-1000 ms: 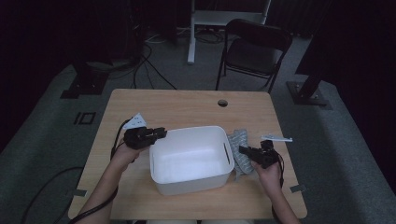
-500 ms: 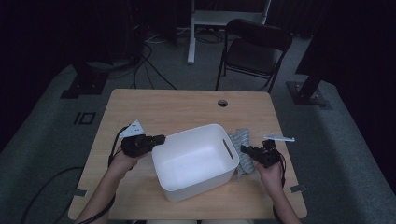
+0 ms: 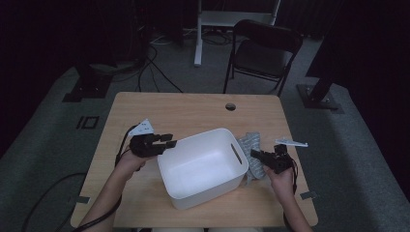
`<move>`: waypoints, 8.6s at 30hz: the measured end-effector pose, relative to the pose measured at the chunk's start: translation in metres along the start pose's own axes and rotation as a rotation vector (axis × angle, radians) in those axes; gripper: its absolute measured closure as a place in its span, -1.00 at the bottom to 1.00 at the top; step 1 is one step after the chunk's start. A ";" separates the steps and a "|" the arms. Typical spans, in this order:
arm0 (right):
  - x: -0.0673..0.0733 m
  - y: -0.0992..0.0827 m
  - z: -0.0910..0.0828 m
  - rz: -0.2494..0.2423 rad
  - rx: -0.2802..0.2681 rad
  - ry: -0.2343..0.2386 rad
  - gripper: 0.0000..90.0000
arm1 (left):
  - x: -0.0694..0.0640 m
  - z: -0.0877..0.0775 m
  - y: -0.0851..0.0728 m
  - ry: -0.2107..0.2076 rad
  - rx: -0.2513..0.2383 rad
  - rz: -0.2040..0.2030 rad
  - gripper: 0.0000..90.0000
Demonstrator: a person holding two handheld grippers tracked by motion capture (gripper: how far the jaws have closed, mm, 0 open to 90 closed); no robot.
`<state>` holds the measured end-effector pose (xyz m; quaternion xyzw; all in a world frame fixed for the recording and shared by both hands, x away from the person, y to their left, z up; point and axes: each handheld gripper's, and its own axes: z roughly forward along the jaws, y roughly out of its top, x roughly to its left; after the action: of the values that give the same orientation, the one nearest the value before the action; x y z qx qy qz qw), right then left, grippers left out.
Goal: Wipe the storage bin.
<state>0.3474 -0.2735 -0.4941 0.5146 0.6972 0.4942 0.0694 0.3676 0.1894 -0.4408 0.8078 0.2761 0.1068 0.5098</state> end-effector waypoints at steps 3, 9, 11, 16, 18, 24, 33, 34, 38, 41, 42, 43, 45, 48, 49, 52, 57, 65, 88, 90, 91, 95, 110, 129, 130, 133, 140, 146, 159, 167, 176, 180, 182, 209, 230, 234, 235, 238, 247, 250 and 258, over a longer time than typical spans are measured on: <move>-0.001 0.000 -0.001 0.003 -0.001 0.000 0.74 | 0.001 0.002 -0.001 0.000 0.003 -0.019 0.53; -0.001 0.000 0.000 0.005 0.002 -0.003 0.74 | -0.003 0.002 -0.001 -0.007 0.020 -0.007 0.79; 0.000 0.000 0.000 -0.001 0.001 -0.005 0.74 | -0.004 0.002 -0.002 0.002 0.021 -0.009 0.84; 0.000 0.000 0.000 0.001 0.002 -0.002 0.74 | -0.008 0.000 -0.005 0.035 0.001 -0.010 0.86; -0.001 0.000 0.000 0.002 0.002 -0.004 0.74 | -0.008 -0.002 -0.007 0.043 -0.011 -0.021 0.88; -0.001 0.000 0.000 0.006 0.003 -0.005 0.74 | -0.009 -0.006 -0.012 0.080 -0.034 -0.059 0.94; -0.002 0.000 -0.002 0.008 -0.003 -0.003 0.74 | -0.006 -0.002 -0.007 0.091 -0.004 -0.076 0.76; -0.002 0.000 -0.002 0.008 -0.003 -0.005 0.74 | -0.005 -0.001 -0.007 0.090 -0.003 -0.074 0.76; -0.002 0.000 -0.002 0.009 -0.003 -0.003 0.74 | -0.004 0.000 -0.007 0.082 -0.005 -0.084 0.77; -0.002 0.000 -0.002 0.009 -0.004 -0.003 0.74 | -0.007 0.000 -0.008 0.085 -0.006 -0.071 0.89; -0.002 0.000 -0.002 0.009 -0.003 -0.005 0.74 | -0.008 0.000 -0.008 0.096 -0.005 -0.065 0.91; -0.002 0.000 -0.002 0.009 -0.003 -0.005 0.74 | -0.009 0.000 -0.008 0.100 -0.004 -0.058 0.93; -0.002 0.000 -0.002 0.008 -0.003 -0.004 0.74 | -0.010 -0.001 -0.009 0.109 -0.006 -0.058 0.93; -0.002 0.000 -0.002 0.009 -0.004 -0.003 0.74 | -0.012 -0.005 -0.010 0.134 -0.003 -0.061 0.94; -0.002 0.000 -0.003 0.008 -0.004 -0.003 0.74 | -0.013 -0.006 -0.010 0.138 0.001 -0.060 0.94; -0.002 0.000 -0.002 0.009 -0.002 -0.004 0.74 | -0.014 -0.011 -0.013 0.157 -0.002 -0.073 0.94; -0.002 0.000 -0.002 0.007 -0.001 -0.006 0.74 | -0.010 -0.022 -0.022 0.180 -0.030 -0.104 0.93; 0.000 0.001 -0.003 0.008 -0.007 0.001 0.74 | -0.008 -0.033 -0.028 0.241 -0.044 -0.138 0.94; 0.049 0.023 -0.056 -0.041 -0.203 0.189 0.74 | -0.010 -0.031 -0.033 0.239 -0.062 -0.124 0.93; 0.058 0.022 -0.047 -0.069 -0.182 0.188 0.74 | -0.010 -0.031 -0.033 0.236 -0.062 -0.121 0.93; 0.061 0.021 -0.041 -0.086 -0.168 0.179 0.74 | -0.010 -0.031 -0.033 0.235 -0.062 -0.119 0.93; 0.064 0.017 -0.020 -0.095 -0.119 0.158 0.74 | -0.009 -0.031 -0.033 0.225 -0.060 -0.115 0.92; 0.067 0.005 0.011 -0.124 -0.058 0.066 0.74 | -0.004 -0.030 -0.035 0.184 -0.056 -0.110 0.90; 0.052 -0.014 0.050 -0.080 0.073 -0.019 0.74 | -0.004 -0.029 -0.035 0.182 -0.062 -0.101 0.89; 0.051 -0.015 0.053 -0.079 0.083 -0.023 0.74 | -0.004 -0.029 -0.035 0.182 -0.062 -0.102 0.89; 0.047 -0.019 0.059 -0.059 0.112 -0.028 0.74 | -0.004 -0.029 -0.035 0.186 -0.060 -0.100 0.89; 0.051 -0.014 0.046 -0.028 0.076 0.017 0.74 | -0.005 -0.029 -0.034 0.195 -0.057 -0.099 0.89; 0.076 -0.003 0.017 -0.060 -0.030 0.083 0.74 | -0.005 -0.029 -0.034 0.198 -0.054 -0.096 0.89; 0.087 -0.006 0.020 -0.129 -0.060 0.045 0.73 | -0.004 -0.027 -0.034 0.180 -0.062 -0.099 0.88; 0.084 -0.010 0.027 -0.130 -0.032 0.019 0.73 | -0.004 -0.026 -0.034 0.178 -0.062 -0.095 0.88; 0.076 -0.018 0.040 -0.105 0.035 0.002 0.73 | -0.006 -0.025 -0.033 0.184 -0.063 -0.090 0.87; 0.072 -0.020 0.044 -0.093 0.050 0.000 0.73 | -0.007 -0.024 -0.032 0.183 -0.061 -0.086 0.87; 0.072 -0.020 0.045 -0.093 0.056 -0.006 0.73 | -0.007 -0.023 -0.032 0.184 -0.060 -0.084 0.87; 0.096 -0.021 0.036 -0.191 0.035 0.002 0.73 | -0.011 -0.020 -0.031 0.192 -0.053 -0.080 0.86; 0.113 -0.024 0.028 -0.319 0.020 -0.017 0.72 | -0.014 -0.017 -0.029 0.194 -0.051 -0.068 0.86; 0.106 -0.026 0.034 -0.314 0.045 -0.025 0.72 | -0.014 -0.017 -0.029 0.200 -0.053 -0.068 0.86; 0.105 -0.027 0.035 -0.312 0.043 -0.028 0.72 | -0.014 -0.017 -0.029 0.202 -0.056 -0.075 0.86; 0.107 -0.028 0.031 -0.328 0.034 -0.032 0.72 | -0.014 -0.016 -0.030 0.213 -0.068 -0.098 0.85; 0.116 -0.032 -0.011 -0.353 -0.020 0.002 0.72 | -0.016 -0.015 -0.028 0.227 -0.048 -0.079 0.87; 0.124 -0.030 -0.020 -0.354 -0.067 0.016 0.72 | -0.017 -0.014 -0.027 0.232 -0.042 -0.079 0.87; 0.141 -0.030 -0.003 -0.403 -0.055 -0.003 0.72 | -0.017 -0.013 -0.026 0.220 -0.038 -0.069 0.88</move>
<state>0.2612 -0.1638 -0.4571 0.3633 0.7722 0.4886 0.1819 0.3386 0.1984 -0.4560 0.7713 0.3558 0.1824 0.4951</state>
